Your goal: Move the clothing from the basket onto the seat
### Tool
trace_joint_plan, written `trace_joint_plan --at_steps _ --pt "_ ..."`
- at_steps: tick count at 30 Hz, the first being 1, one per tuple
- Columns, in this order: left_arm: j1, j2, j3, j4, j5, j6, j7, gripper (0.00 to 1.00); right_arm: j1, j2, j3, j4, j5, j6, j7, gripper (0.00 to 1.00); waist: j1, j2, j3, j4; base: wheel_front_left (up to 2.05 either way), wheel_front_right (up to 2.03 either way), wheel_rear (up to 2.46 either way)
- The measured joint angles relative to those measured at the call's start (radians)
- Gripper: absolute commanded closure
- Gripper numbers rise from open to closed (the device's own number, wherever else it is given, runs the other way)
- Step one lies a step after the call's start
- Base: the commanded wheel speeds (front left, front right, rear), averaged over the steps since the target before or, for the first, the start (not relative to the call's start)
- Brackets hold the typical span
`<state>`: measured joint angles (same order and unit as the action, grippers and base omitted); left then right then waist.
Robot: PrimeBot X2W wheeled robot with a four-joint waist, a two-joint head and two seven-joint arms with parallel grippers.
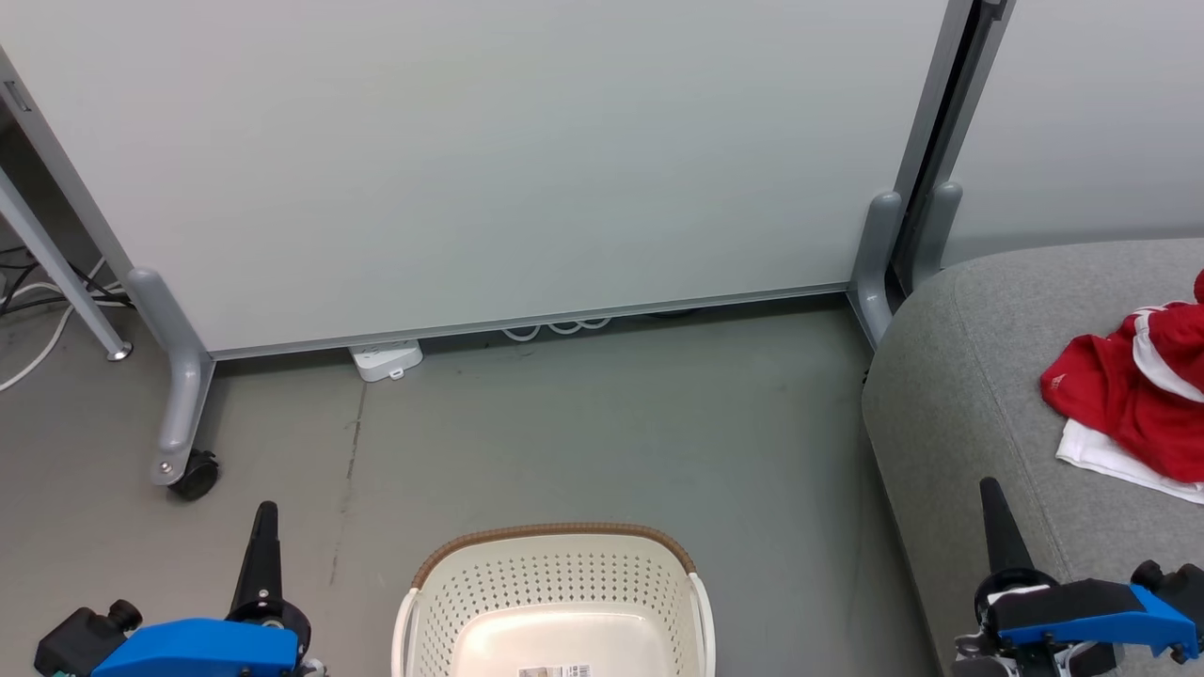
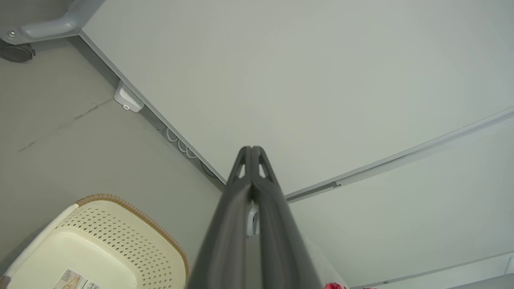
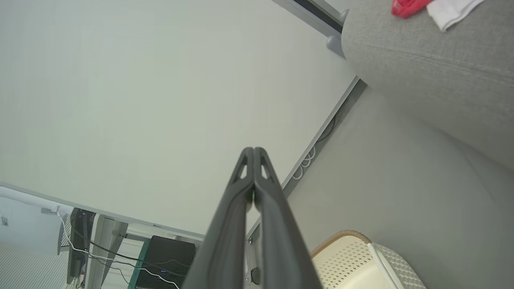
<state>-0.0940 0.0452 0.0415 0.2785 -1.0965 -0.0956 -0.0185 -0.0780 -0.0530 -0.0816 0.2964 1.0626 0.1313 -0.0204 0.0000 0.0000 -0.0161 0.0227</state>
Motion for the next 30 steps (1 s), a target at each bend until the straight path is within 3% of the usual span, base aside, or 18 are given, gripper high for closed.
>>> trace_joint_plan --at_steps 30 --pt "-0.004 0.001 0.039 -0.017 -0.276 -0.019 0.07 1.0 -0.015 0.001 -0.018 -0.026 0.292 0.0 0.073 1.0 0.0 0.0 0.009 -0.011 0.0 0.0 0.0"
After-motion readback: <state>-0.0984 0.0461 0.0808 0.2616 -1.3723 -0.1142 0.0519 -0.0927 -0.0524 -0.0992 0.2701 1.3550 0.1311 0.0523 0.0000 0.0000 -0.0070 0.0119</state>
